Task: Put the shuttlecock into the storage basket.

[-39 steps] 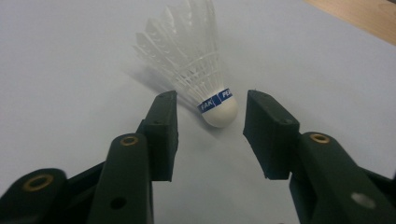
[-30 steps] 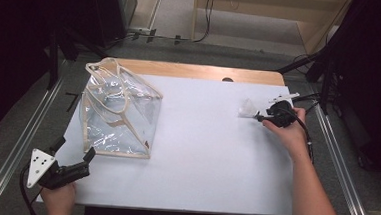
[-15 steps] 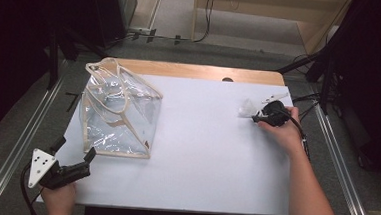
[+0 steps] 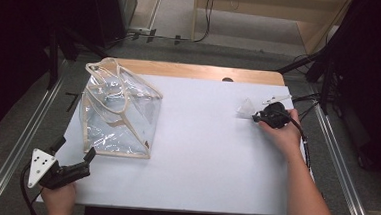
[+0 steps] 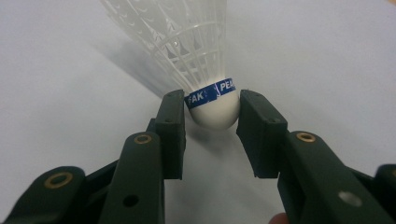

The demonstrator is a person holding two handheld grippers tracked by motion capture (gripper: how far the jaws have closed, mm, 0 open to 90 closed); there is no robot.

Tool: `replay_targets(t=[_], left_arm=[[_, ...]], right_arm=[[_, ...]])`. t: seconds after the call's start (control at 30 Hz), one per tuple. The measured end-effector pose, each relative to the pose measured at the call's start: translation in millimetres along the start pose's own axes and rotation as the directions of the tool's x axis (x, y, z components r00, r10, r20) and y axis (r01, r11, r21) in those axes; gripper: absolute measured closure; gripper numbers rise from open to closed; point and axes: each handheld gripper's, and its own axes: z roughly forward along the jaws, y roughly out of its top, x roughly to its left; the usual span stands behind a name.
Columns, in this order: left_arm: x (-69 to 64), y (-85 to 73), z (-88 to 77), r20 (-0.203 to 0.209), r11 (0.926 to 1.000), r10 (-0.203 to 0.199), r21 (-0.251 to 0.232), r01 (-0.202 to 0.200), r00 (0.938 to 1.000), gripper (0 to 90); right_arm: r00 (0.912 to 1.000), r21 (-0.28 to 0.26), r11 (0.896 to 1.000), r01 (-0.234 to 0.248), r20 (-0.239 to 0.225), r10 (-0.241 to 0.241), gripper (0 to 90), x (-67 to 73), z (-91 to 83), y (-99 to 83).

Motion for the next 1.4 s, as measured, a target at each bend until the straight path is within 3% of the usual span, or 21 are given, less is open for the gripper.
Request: replay_targets(t=[0.57,1.4], left_arm=[[0.6,0.1,-0.5,0.005,1.0,-0.003,-0.001,0.003,1.0,0.0],[0.3,0.1,-0.1,0.005,1.0,-0.001,-0.001,0.001,1.0,0.0]], right_arm=[[0.9996,-0.086,0.996,-0.027,0.002,0.027,60.6,19.6,-24.0,13.5],[0.9985,-0.18,0.983,-0.027,-0.052,0.018,60.6,61.6,-40.9,32.9]])
